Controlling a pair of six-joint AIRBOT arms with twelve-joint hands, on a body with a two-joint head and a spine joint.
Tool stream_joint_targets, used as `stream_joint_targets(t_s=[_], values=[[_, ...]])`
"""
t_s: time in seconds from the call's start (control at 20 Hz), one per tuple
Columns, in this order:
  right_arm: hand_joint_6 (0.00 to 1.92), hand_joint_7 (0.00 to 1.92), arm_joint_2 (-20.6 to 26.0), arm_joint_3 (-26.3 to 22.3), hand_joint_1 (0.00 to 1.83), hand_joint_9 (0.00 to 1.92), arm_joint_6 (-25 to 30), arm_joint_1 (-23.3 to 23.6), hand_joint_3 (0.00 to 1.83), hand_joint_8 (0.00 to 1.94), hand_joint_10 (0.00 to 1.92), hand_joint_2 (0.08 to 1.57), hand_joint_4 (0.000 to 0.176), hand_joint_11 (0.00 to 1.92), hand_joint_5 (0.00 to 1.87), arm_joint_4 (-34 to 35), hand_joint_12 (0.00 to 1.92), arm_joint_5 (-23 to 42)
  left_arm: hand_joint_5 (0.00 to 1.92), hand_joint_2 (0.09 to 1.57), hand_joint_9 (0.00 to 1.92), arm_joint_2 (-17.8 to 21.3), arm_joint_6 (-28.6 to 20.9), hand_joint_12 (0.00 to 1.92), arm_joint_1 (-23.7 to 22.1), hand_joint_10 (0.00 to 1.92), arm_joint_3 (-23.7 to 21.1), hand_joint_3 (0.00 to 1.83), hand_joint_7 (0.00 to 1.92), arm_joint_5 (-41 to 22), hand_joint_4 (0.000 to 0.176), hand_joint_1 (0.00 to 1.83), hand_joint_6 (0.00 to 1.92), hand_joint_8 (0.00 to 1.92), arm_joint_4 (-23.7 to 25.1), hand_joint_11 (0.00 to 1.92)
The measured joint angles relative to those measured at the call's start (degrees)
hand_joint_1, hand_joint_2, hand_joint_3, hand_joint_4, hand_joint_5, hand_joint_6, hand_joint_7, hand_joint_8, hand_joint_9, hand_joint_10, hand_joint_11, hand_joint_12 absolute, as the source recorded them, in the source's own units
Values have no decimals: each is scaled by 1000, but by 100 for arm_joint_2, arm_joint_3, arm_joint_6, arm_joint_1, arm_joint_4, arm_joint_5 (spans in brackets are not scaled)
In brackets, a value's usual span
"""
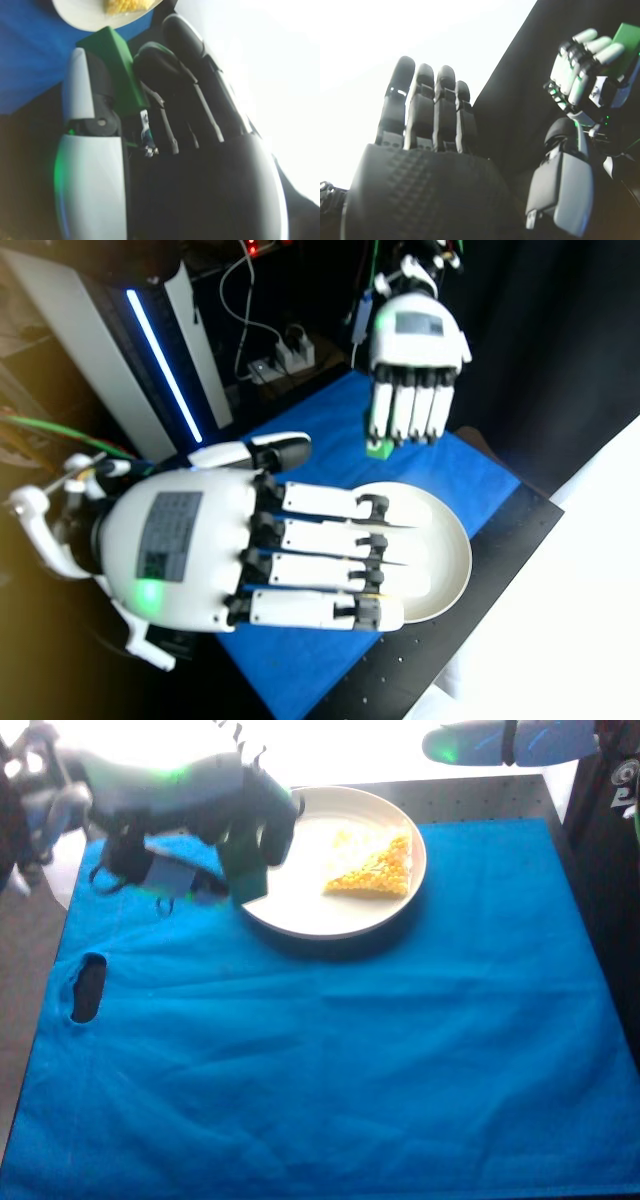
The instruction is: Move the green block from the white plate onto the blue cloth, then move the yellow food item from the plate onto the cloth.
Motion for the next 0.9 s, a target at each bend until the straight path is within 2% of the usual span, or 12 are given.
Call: stream_joint_targets(t_s=[0.1, 0.15, 0.2, 0.25, 0.3, 0.35, 0.45, 0.5, 0.6, 0.75, 0.85, 0.9], values=[[2, 434, -7, 0, 348, 309, 0, 0, 0, 3, 3, 880, 27, 11, 338, -7, 1043, -7, 774, 1184, 850, 190, -2, 1271, 0, 1427, -221, 0, 821, -48, 0, 1360, 1019, 1237, 221, 902], [2, 434, -7, -2, 348, 309, 0, 0, 0, 3, 3, 880, 27, 11, 338, -9, 1043, -11, 774, 1184, 850, 236, -4, 1271, 0, 1427, -260, 0, 821, -68, 0, 1360, 1019, 1237, 247, 902], [0, 431, -4, 0, 382, 299, 0, 0, 0, 0, 1, 865, 27, 0, 333, -7, 1054, -15, 818, 1183, 909, 337, -4, 1356, 46, 1027, -337, 0, 909, -133, 0, 1247, 1000, 1330, 273, 845], [0, 431, -4, 0, 382, 299, 0, 0, 0, 0, 1, 865, 27, 0, 333, -7, 1054, -15, 818, 1183, 909, 367, -4, 1356, 55, 1027, -356, 0, 909, -140, 0, 1247, 1000, 1330, 289, 845], [0, 425, -4, 0, 386, 296, 0, 0, 0, 1, 0, 861, 27, 0, 331, 0, 1067, -17, 841, 1158, 901, 426, -66, 1307, 133, 1333, -404, 1, 916, -155, 0, 1347, 868, 1183, 328, 838], [7, 436, -7, 0, 379, 307, 0, -2, 5, 6, 5, 876, 38, 0, 342, -4, 1068, -15, 924, 1111, 981, 431, -723, 1147, 155, 1247, -332, 0, 989, -236, 0, 1382, 759, 1021, 767, 881], [4, 441, -24, 0, 382, 305, 0, -2, 3, 5, 3, 877, 43, 0, 345, -7, 1047, -15, 971, 1091, 1017, 345, -2004, 1120, 122, 1183, -55, 0, 1035, -448, 0, 1388, 701, 942, 1635, 900], [3, 443, -24, -2, 420, 305, 2, -2, 0, 4, 2, 871, 51, 0, 343, -7, 1038, -20, 988, 1094, 1031, 264, -2345, 1206, 98, 916, 61, 3, 1063, -474, 0, 1294, 744, 1026, 1869, 917], [0, 437, -26, 0, 422, 297, 0, -2, 0, 1, 3, 875, 39, 0, 324, -9, 998, -17, 999, 1092, 1129, 197, -2424, 1364, 173, 868, 68, 0, 1091, -542, 0, 1277, 720, 1029, 1862, 940], [0, 436, -35, 0, 409, 321, 0, -2, 1, 3, 7, 888, 42, 0, 314, -4, 1086, -15, 985, 1094, 1109, 46, -2448, 1549, 426, 992, 129, 0, 1093, -634, 0, 1275, 736, 1024, 1777, 901], [0, 443, -48, -2, 393, 322, 0, -2, 1, 2, 4, 892, 55, 0, 301, -7, 1055, -15, 982, 1101, 1094, -55, -2444, 1585, 531, 1019, 289, 0, 1071, -656, 0, 1272, 739, 1070, 1462, 891], [7, 438, -52, -2, 399, 317, 0, -2, 1, 0, 1, 895, 65, 0, 336, -7, 1023, -17, 978, 1120, 1090, -92, -2428, 1609, 610, 1095, 352, 0, 1124, -627, 0, 1179, 920, 775, 1438, 893]])
